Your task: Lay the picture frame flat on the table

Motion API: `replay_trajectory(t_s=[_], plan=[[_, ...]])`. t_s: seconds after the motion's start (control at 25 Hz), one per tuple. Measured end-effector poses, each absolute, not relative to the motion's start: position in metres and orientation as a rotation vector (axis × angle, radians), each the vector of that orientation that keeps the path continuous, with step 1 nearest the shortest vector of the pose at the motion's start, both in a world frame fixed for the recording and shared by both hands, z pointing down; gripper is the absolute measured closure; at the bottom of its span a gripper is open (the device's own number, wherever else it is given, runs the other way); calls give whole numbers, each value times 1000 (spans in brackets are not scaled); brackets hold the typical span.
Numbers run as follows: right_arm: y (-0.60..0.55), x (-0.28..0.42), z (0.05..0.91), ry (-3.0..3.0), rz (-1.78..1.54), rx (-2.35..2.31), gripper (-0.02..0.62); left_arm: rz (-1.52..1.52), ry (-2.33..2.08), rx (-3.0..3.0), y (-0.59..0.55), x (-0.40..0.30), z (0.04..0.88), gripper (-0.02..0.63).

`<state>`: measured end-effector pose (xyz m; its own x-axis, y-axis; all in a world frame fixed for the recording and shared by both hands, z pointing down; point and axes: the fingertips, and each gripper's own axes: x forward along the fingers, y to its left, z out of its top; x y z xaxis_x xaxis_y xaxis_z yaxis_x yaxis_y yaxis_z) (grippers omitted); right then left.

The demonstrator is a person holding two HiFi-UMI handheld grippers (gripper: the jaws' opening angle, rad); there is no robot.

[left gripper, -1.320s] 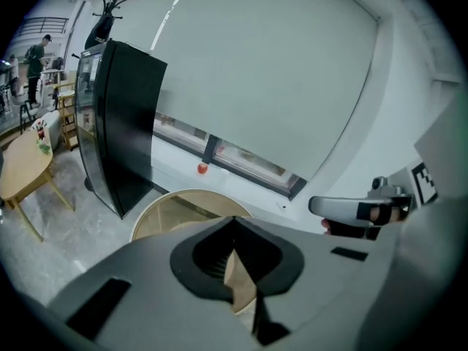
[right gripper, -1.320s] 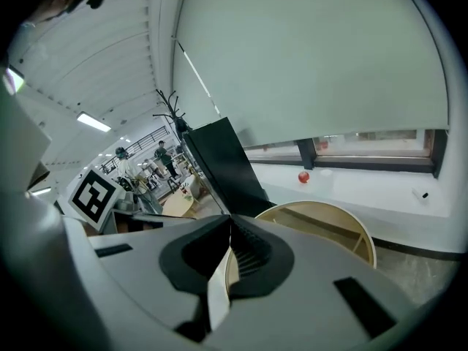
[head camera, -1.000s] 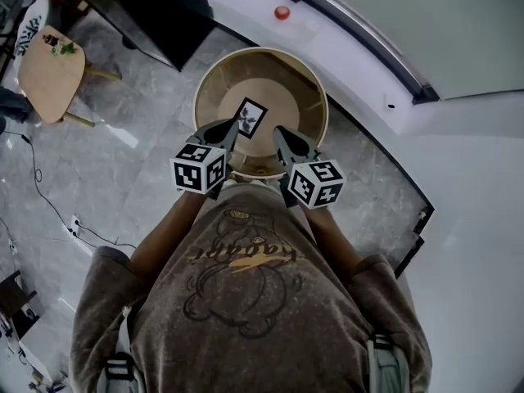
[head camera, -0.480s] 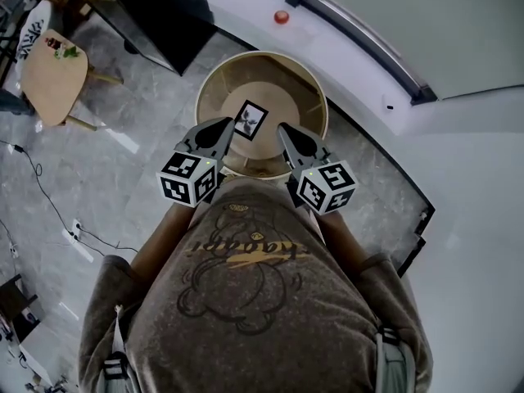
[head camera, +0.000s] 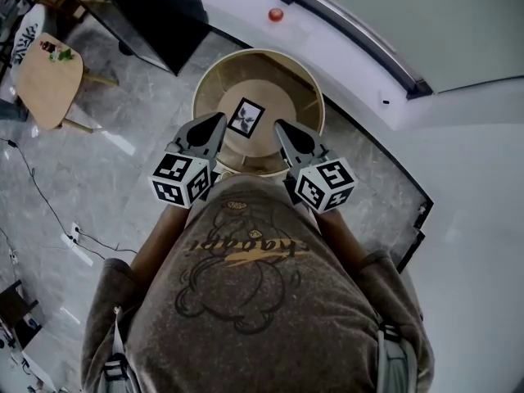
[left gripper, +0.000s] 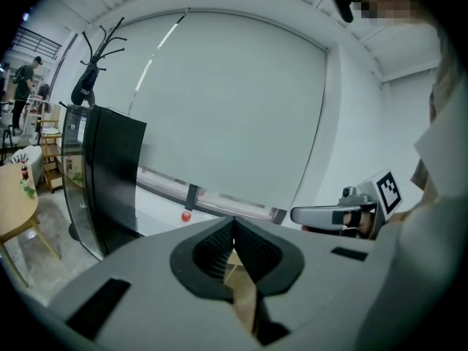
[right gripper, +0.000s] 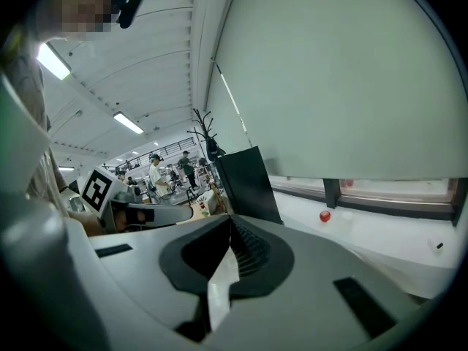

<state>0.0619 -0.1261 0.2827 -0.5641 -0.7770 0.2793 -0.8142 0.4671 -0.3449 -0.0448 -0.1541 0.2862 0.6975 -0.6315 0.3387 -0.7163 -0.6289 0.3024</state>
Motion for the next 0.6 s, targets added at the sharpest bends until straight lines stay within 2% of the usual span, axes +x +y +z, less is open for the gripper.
replay_trajectory(t_s=[0.6], plan=[[-111,51,280,-2638,673,1399,575,275,-1034,2482,-136,-52,288,588]])
